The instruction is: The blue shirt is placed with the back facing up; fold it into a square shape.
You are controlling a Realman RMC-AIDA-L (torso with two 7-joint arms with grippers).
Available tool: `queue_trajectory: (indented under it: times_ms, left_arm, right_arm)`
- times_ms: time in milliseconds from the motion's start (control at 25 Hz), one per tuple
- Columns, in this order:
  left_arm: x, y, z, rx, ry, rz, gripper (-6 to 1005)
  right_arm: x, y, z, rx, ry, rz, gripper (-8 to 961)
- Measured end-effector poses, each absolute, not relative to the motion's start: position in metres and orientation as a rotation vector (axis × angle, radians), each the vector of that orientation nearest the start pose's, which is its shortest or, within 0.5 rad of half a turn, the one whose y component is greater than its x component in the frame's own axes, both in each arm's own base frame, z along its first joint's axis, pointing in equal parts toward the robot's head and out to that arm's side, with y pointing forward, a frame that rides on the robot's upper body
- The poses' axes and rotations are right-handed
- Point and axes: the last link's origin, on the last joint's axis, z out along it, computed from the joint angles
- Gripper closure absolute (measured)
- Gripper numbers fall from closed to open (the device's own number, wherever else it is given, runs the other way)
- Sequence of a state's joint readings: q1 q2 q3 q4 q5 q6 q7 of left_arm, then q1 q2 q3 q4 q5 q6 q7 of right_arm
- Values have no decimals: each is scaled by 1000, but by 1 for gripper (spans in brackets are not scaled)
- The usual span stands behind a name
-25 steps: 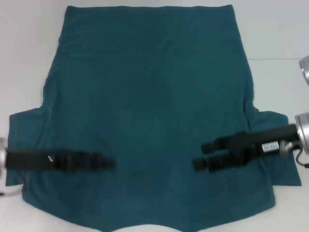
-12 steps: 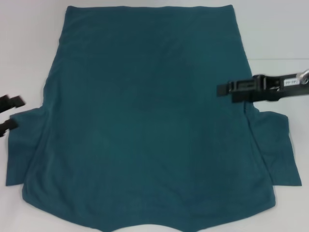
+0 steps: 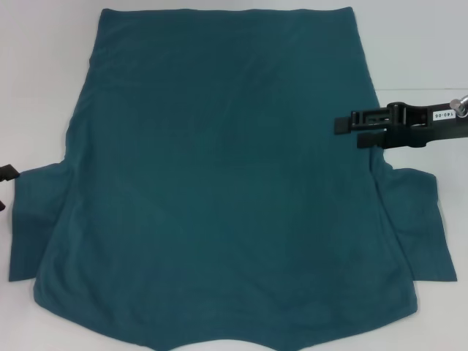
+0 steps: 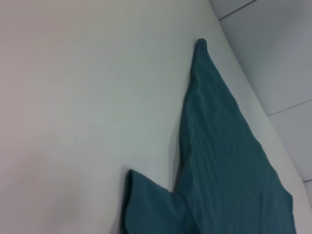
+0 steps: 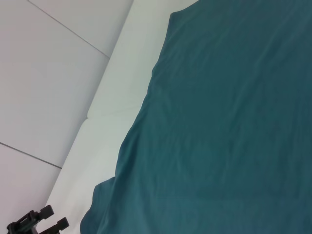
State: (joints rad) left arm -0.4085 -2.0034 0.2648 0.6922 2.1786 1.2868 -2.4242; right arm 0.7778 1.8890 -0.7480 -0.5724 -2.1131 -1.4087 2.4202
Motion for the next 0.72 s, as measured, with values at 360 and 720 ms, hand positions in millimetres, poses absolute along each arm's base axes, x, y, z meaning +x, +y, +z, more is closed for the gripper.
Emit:
queue_trajectory:
  times_ms: [360,720]
  left_arm:
    - [-396,324,78,-1448,-1916,-836,184]
    - [-399,325,77,-1447,-1895,-809,183]
  right_arm:
    - [233,414,53,-2327,1719,546,117]
    - [233,414,53,-2327,1715,546,119]
